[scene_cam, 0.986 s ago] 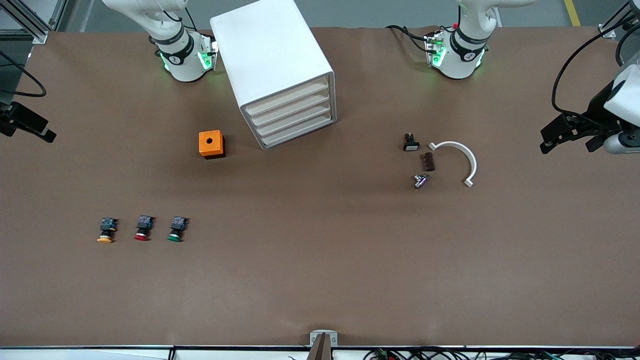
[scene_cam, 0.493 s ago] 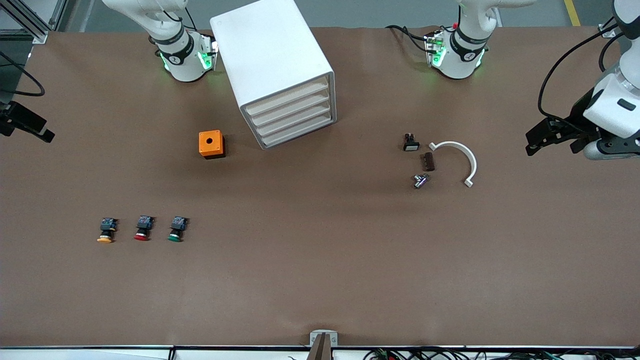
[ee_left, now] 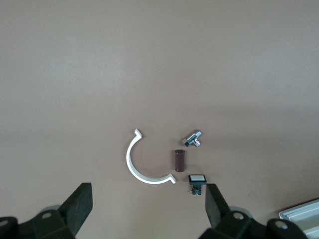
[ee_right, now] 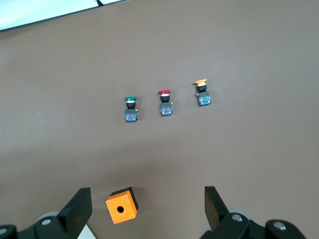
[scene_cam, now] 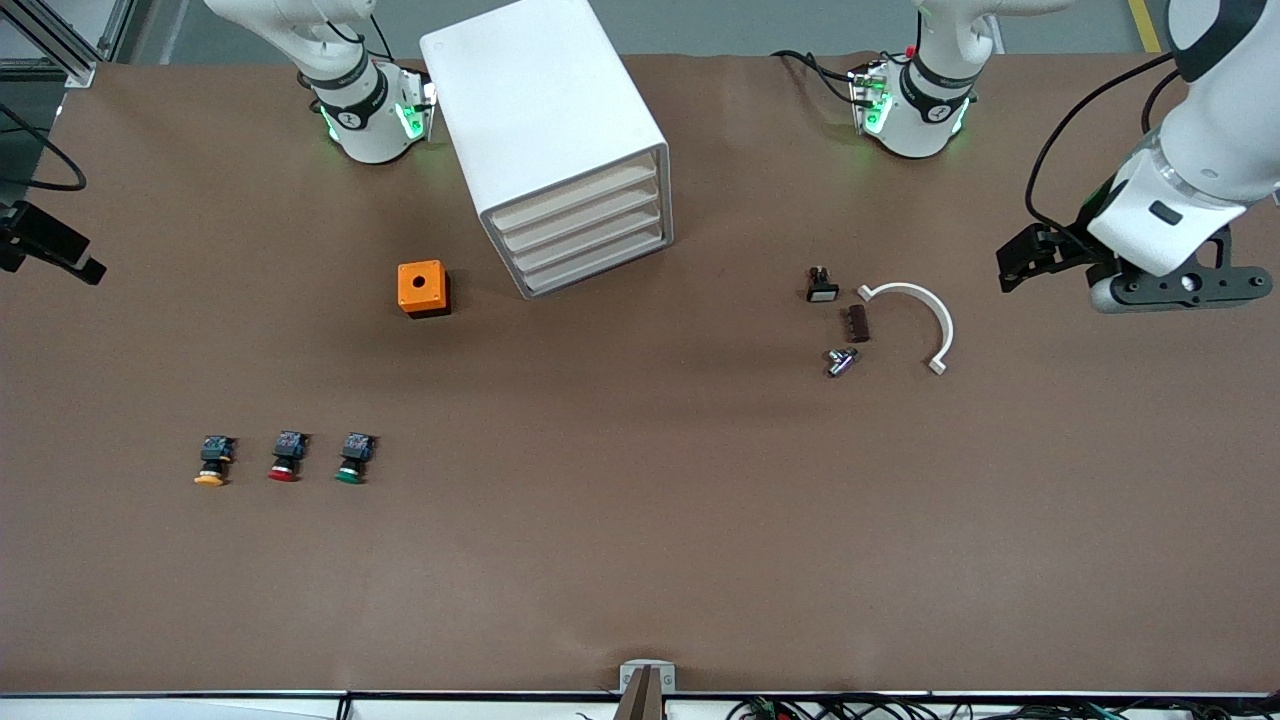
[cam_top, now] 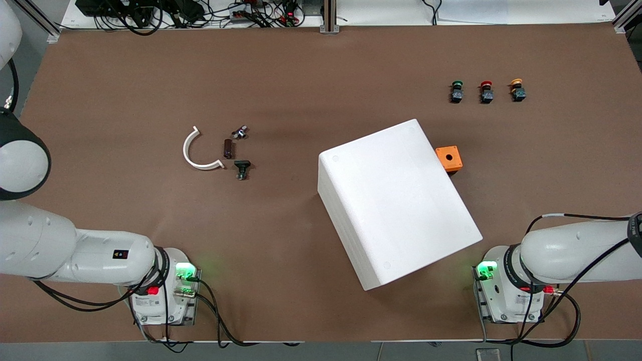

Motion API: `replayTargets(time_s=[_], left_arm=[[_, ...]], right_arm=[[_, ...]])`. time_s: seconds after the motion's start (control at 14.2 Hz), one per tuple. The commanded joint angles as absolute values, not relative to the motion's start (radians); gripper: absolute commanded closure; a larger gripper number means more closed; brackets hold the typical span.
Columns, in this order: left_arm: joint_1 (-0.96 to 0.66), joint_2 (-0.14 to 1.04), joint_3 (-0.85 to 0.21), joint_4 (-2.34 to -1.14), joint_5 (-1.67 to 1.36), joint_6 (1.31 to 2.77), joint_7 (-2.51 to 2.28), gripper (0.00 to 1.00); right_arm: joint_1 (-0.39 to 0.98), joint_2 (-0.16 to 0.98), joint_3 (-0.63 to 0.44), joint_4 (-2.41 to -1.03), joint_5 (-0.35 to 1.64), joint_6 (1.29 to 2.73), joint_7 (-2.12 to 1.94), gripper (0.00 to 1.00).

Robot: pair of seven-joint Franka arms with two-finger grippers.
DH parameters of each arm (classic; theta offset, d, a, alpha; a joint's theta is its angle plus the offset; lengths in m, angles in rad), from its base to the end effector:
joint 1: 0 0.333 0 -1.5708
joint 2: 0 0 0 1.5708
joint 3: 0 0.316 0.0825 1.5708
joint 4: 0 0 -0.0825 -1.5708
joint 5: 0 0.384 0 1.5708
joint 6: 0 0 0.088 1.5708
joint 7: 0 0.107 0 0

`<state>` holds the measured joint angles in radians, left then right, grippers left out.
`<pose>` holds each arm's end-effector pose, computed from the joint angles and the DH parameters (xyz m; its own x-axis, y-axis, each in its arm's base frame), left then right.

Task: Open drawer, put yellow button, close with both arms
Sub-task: 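Reach the left gripper to the drawer handle while the right gripper reaches the button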

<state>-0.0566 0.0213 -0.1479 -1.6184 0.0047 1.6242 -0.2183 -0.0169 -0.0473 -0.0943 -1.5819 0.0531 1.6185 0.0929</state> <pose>0.5528 -0.1133 0.5948 0.9998 0.0136 -0.0146 0.0135 -0.9999 -0.0048 0.5420 -0.0564 0.6497 0.9757 -0.2049 0.0778 -0.2002 -0.9776 -0.0650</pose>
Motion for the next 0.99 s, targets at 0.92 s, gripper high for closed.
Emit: replayTargets(time_s=[0.92], left_arm=[[-0.1, 0.184, -0.325, -1.626, -0.216, 1.563, -0.215, 0.0]], right_arm=[[-0.057, 0.193, -0.098, -1.568, -0.064, 1.652, 0.078, 0.0]])
